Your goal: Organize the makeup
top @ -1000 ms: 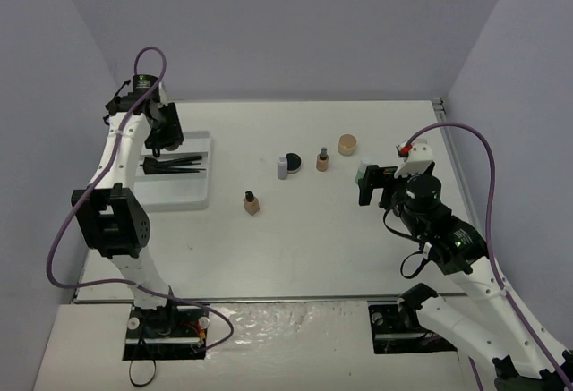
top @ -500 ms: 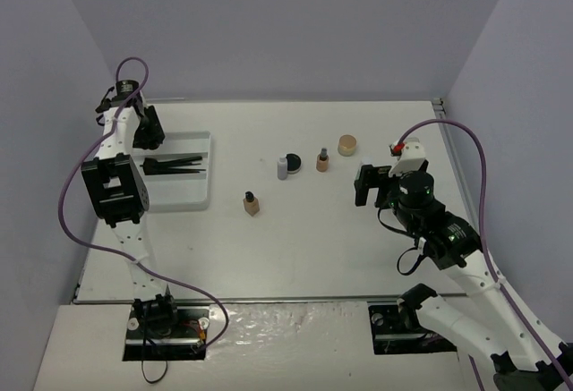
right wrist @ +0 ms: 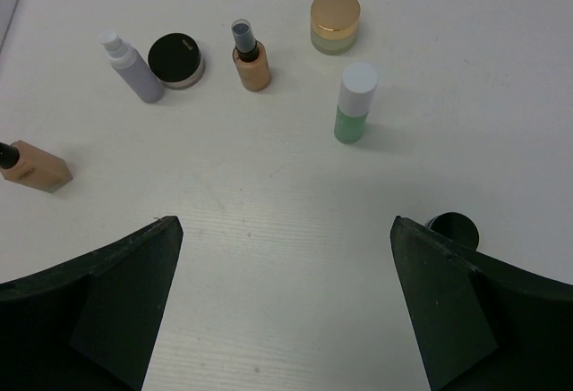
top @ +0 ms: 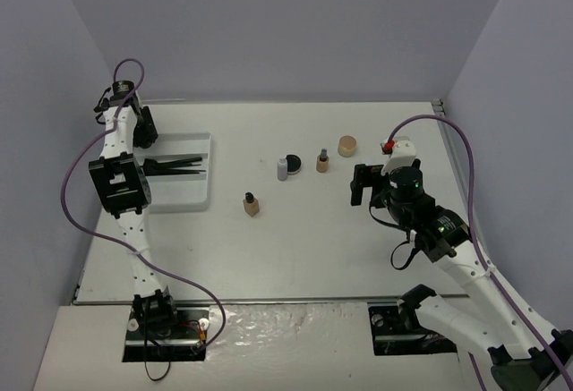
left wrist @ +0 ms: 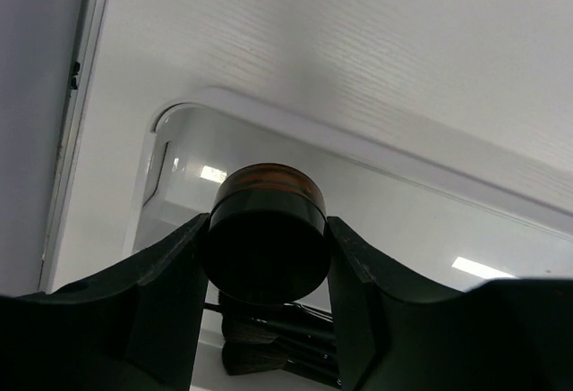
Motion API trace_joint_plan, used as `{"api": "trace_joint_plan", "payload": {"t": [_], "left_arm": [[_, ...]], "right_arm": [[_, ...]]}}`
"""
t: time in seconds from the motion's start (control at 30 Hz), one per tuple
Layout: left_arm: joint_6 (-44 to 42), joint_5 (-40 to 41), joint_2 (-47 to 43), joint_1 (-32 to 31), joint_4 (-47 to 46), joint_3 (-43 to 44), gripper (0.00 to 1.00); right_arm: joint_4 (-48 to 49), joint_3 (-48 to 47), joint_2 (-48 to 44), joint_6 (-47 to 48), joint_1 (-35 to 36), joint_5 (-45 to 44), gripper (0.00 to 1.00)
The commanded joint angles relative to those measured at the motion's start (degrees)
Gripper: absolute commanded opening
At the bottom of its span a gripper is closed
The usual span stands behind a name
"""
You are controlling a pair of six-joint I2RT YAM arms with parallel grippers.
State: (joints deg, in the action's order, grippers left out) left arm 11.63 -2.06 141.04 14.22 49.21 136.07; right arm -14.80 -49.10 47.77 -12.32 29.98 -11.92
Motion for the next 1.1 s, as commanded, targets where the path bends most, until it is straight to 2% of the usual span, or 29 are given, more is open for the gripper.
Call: {"api": "trace_joint_plan", "payload": {"t": [0.0, 0.13, 0.23, 0.37, 0.47, 0.57, 0.93, 1.07], "left_arm": [[-1.5, 1.4, -0.4, 1.4, 0.2, 3.5, 0.10], [-1.7, 1.2, 1.3, 1.4, -0.5, 4.3, 0.10], [-1.8, 1.5, 1.7, 1.5, -1.7, 3.6, 0.15], [-1.7, 1.5, 1.6, 1.5, -1.9, 3.1, 0.24], [-1.5, 1.5, 0.8, 1.5, -2.1, 2.4, 0.37], [-1.4, 1.5, -0.5, 1.5, -2.4, 1.5, 0.44], [0.2, 1.5, -5.0, 1.5, -2.3, 0.3, 0.60], [0.8, 1.5, -7.2, 1.4, -1.5, -0.3, 0.62]], "right_arm": [[3.6, -1.4, 1.1, -0.7, -0.4, 0.0, 1.00], [3.6, -1.1, 1.1, -0.9, -0.4, 0.1, 1.00], [3.5, -1.0, 0.9, -1.0, -0.4, 0.1, 1.00], [3.6, -0.8, 0.5, -1.0, -0.4, 0.1, 1.00], [3.6, -0.8, 0.5, -1.2, -0.4, 0.1, 1.00], [3.6, -0.9, 0.4, -1.4, -0.4, 0.4, 1.00], [3.6, -1.2, -0.9, -1.8, -0.4, 0.7, 1.00], [3.3, -0.9, -1.3, -3.5, -0.4, -0.6, 1.00]]}}
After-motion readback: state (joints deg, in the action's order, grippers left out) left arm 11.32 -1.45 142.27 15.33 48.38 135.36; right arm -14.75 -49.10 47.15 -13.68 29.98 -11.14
